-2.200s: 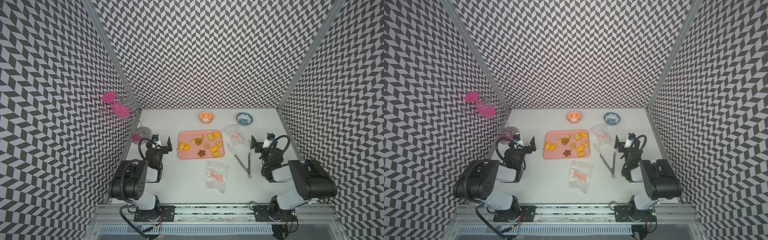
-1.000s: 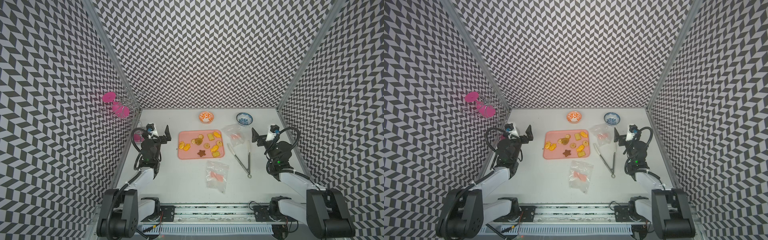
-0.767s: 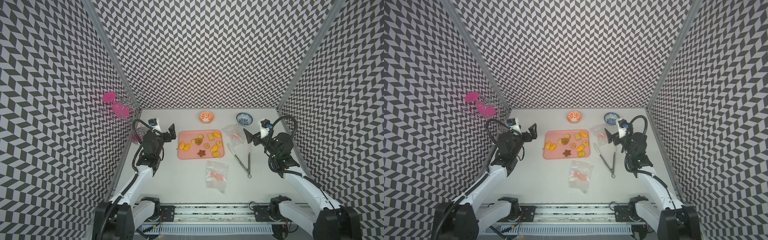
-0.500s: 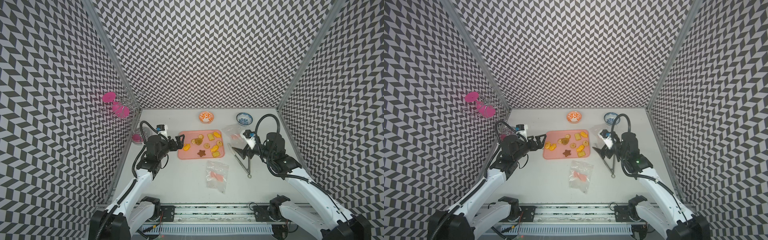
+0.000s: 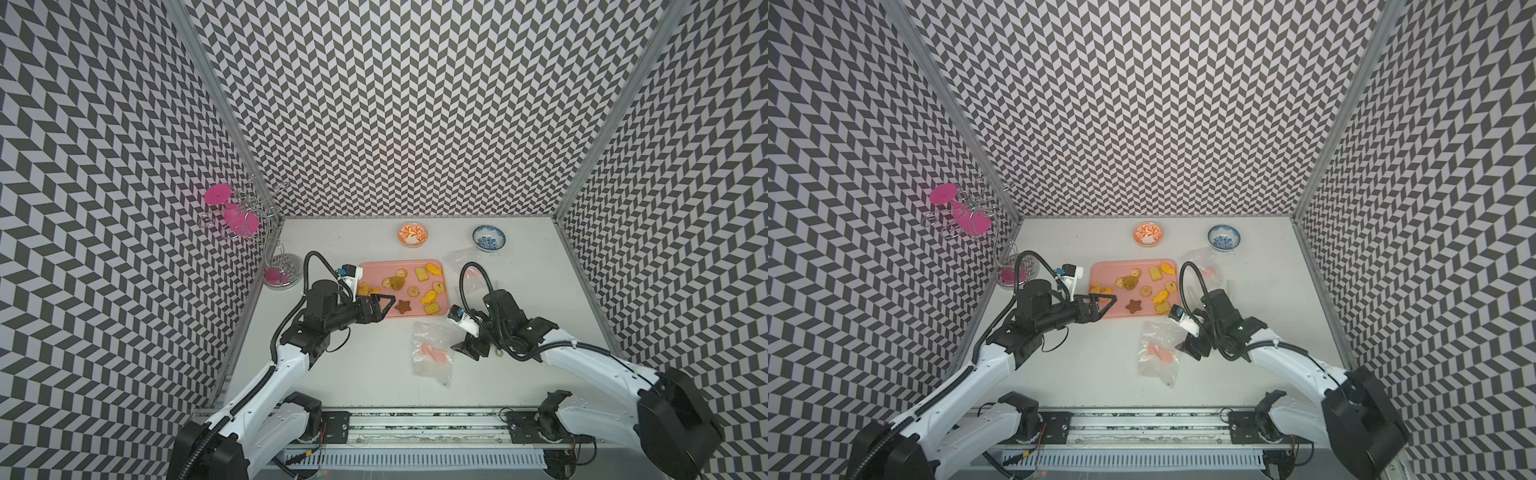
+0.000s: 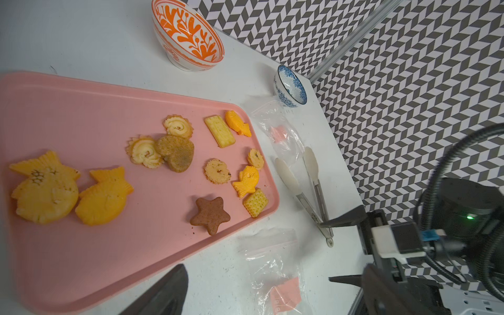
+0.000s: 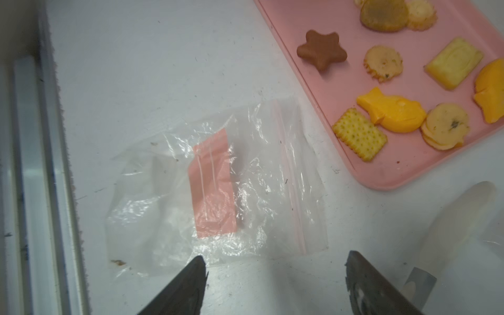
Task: Put the cookies into a resealable bag to prevent moisture
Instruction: Pick up the ziploc bag from the center of the board.
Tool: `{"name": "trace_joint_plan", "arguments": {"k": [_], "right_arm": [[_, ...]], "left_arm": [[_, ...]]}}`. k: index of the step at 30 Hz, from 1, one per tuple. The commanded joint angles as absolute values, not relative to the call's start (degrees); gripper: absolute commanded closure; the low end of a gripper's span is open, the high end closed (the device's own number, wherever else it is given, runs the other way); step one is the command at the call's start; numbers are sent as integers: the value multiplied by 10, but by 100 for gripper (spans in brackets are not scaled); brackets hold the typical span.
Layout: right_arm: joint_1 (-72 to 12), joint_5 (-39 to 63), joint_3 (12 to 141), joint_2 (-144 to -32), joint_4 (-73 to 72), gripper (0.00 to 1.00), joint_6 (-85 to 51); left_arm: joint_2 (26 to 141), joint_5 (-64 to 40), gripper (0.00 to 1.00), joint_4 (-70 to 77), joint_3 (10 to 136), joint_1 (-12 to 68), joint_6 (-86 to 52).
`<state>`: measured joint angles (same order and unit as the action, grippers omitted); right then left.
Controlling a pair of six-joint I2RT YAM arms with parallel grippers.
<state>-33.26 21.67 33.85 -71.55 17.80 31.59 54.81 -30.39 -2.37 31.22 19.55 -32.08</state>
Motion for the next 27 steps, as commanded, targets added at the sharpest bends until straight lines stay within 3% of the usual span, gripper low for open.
{"name": "trace_joint_plan", "arguments": {"k": [1,8,16,20,27], "right_arm": [[-331,212,372,-776,144,24,338],[-320,238,420,-868,132,28,348],[-346,217,446,-932,164,42,387],[-357,207,451,-946,159,53,381],[-364,199,477,-930,169,88,347]], "left_arm": [[548,-314,0,-52,317,200,-323],[542,-308,0,-68,320,201,-321],[549,-301,0,-80,323,201,-326],[559,-302,0,-90,330,201,-330],[566,-275,0,-140,358,210,-348]]}}
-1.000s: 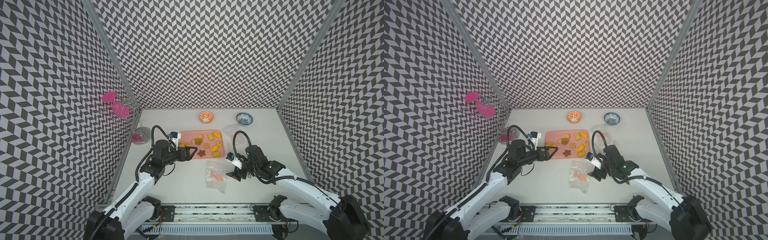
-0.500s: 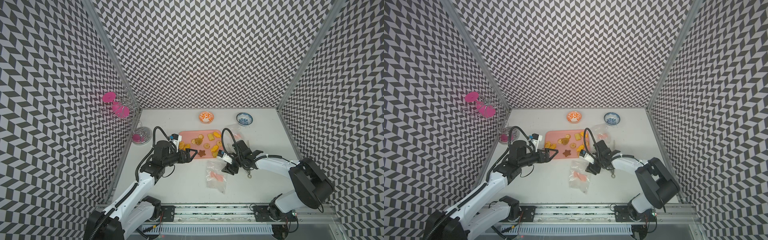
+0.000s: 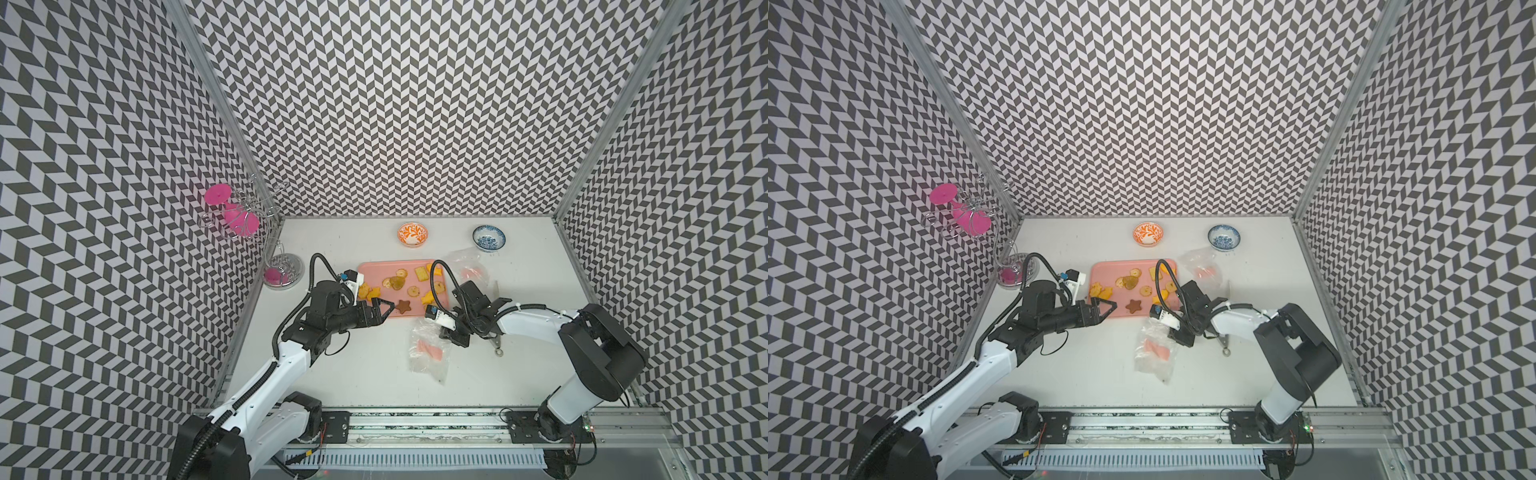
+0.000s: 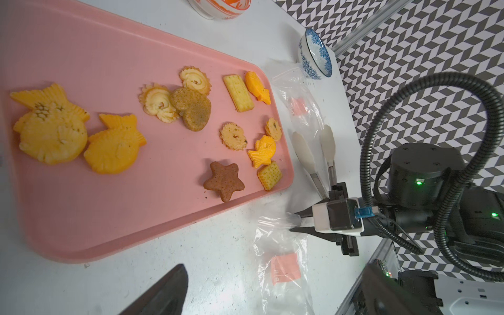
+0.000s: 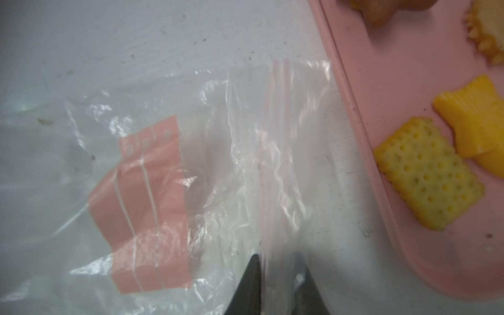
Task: Put the cookies into a resealable bag to prevent moisture
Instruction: Pick up the ziploc bag from the center of the board.
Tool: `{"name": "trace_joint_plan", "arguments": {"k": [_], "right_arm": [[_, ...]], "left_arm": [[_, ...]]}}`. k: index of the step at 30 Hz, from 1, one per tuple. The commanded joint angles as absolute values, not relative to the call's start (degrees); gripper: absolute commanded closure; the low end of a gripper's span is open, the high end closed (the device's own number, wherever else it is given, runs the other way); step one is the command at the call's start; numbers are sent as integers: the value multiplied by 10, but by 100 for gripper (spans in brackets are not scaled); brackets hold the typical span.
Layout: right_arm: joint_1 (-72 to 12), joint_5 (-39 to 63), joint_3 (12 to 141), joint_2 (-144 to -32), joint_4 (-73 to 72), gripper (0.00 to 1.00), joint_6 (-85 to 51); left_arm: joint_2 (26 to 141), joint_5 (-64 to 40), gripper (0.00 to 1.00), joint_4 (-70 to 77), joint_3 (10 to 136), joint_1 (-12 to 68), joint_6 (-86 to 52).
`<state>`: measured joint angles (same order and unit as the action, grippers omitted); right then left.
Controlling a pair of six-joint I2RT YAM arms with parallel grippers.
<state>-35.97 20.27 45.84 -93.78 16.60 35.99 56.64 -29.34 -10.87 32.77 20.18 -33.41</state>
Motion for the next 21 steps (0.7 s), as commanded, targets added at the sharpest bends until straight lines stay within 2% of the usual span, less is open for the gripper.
{"name": "trace_joint_plan", "arguments": {"k": [1,6,12,15,20,21], "right_arm": [[-364,206,478,-920,170,88,339],[-380,231,467,-839,161,91,275],[-435,166,501,-799,198,90,114],[-483,101,516,-797,206,90,49],[-561,-29,526,-803,179,90,-22],[-574,-52,530,-803,174,90,-31]], "left_arm": [[566,-267,0,-148,363,213,-352],[565,-216,3,-213,406,248,-416],[511,-170,6,-229,400,323,-596],[488,-155,14,-205,384,341,-685],[493,-104,26,-216,405,381,-747],[494,-103,32,-213,399,387,-761]]}}
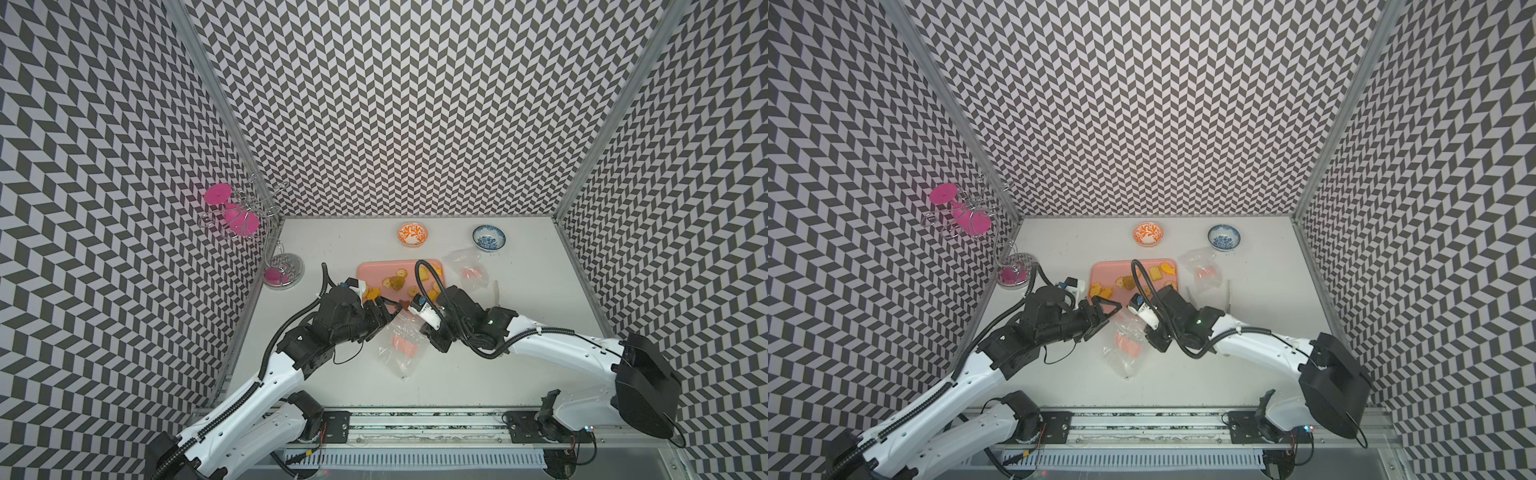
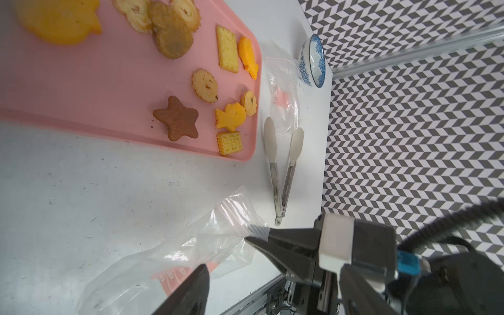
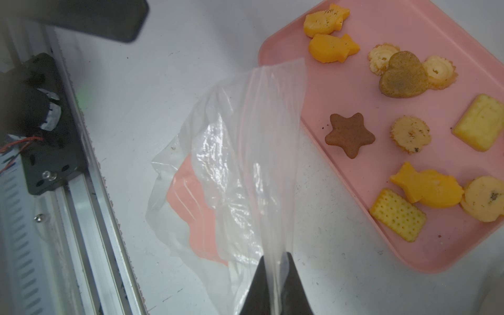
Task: Put the cookies into a resealable bag to prevent moisture
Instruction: Pick up the ziploc bag from the center of the board, then open the ziploc bag at the center of the board.
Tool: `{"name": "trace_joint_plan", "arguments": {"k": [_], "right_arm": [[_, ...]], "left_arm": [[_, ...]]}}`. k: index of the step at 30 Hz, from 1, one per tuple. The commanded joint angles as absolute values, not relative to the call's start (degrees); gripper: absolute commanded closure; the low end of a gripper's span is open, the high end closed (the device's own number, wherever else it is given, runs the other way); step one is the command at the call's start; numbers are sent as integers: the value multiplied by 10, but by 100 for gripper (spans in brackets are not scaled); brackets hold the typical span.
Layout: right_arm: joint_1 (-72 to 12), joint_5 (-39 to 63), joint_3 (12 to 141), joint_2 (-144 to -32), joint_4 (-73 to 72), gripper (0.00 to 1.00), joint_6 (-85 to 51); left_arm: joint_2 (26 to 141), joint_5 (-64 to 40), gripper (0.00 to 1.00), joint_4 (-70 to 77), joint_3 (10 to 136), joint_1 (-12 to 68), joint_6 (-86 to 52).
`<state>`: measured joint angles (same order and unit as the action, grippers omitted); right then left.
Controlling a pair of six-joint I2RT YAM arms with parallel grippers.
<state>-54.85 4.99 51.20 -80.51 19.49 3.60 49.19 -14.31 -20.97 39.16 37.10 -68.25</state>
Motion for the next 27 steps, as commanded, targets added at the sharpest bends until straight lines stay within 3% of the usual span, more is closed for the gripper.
{"name": "trace_joint_plan", "arguments": {"k": [1,7,13,16,20,23,27], "right_arm": [[-585,-68,532,-802,168,90,-35],[-638,-132,539,-787,120,90,-30],[-672,-169,534,-787,105,90,-25],[-673,-179,540,-791,108,90,-19],[-676,-179,539,-797,110,89,-24],[-677,-172,538,-799,109,87,-29],[-677,-160,535,-795,105,84,-37]], "left_arm": [[494,-103,35,-208,390,392,-772],[510,-115,43,-151,353,393,-804],[559,-118,58,-107,371,398,-794],[553,-124,72,-90,353,398,-800],[554,-122,74,-104,365,398,-784],[556,-128,87,-101,365,398,-778],[552,-129,91,-109,364,397,-769]]}}
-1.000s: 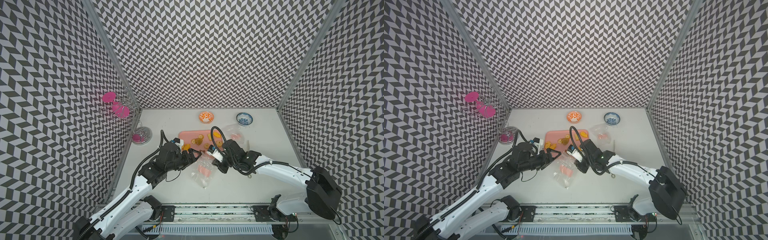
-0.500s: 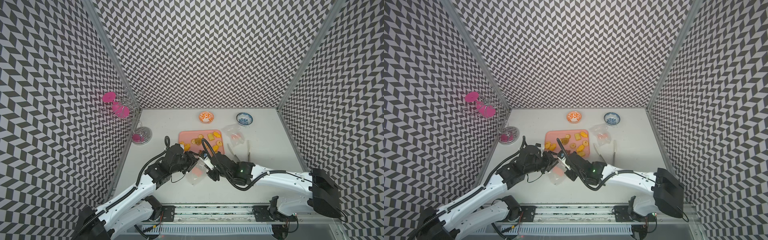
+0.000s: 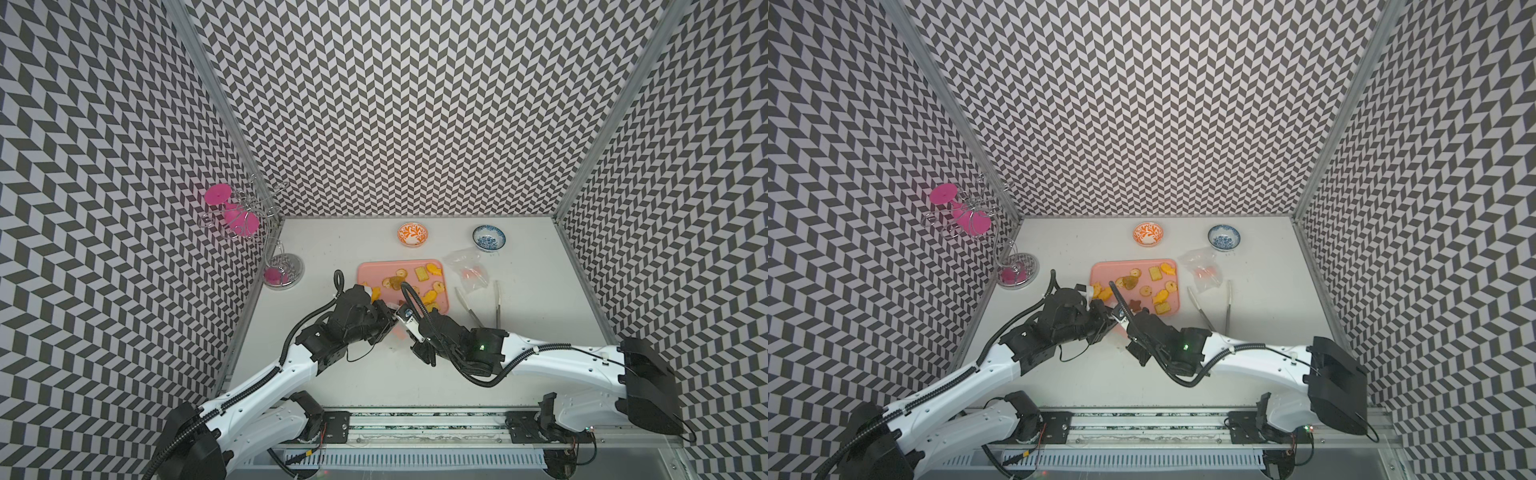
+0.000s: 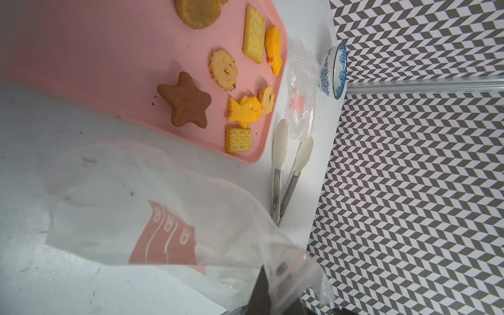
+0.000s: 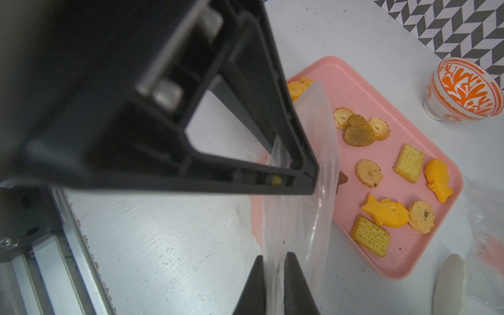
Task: Put the cookies into a resealable bag to prevent moisture
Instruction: Open the ziploc bag at the center of the board.
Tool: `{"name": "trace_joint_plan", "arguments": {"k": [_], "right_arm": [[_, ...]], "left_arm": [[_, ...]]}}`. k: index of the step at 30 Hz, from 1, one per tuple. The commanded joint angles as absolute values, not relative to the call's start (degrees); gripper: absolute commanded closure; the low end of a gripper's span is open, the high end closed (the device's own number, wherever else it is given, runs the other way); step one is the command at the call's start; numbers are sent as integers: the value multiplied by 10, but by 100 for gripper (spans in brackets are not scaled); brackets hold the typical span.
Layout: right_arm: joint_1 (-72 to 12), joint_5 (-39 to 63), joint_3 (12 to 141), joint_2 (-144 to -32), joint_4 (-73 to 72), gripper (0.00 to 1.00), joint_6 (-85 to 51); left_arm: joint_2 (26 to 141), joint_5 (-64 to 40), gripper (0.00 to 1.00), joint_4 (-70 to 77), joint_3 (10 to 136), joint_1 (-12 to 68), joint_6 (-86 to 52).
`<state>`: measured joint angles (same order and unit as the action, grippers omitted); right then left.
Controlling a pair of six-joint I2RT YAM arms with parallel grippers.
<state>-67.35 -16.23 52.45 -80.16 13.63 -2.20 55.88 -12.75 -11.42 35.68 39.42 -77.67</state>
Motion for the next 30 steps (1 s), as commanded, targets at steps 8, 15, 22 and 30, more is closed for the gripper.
{"name": "trace_joint_plan", "arguments": {"k": [8,15,22,30], "right_arm": [[-675,-69,516,-748,46,56,-78],[-611,21,422,-646,-101,49,-187],[-540,118,443,-705,-60,62,-201],[-531,160,456,-769,-55,69,-188]], "left_arm": [[559,-141,100,-137,388,384,-686],[566,-182,100,-174,411,361,-569],[575,-221,100,-179,427,358,-527],[580,-263,100,-163,414,346,-521]]}}
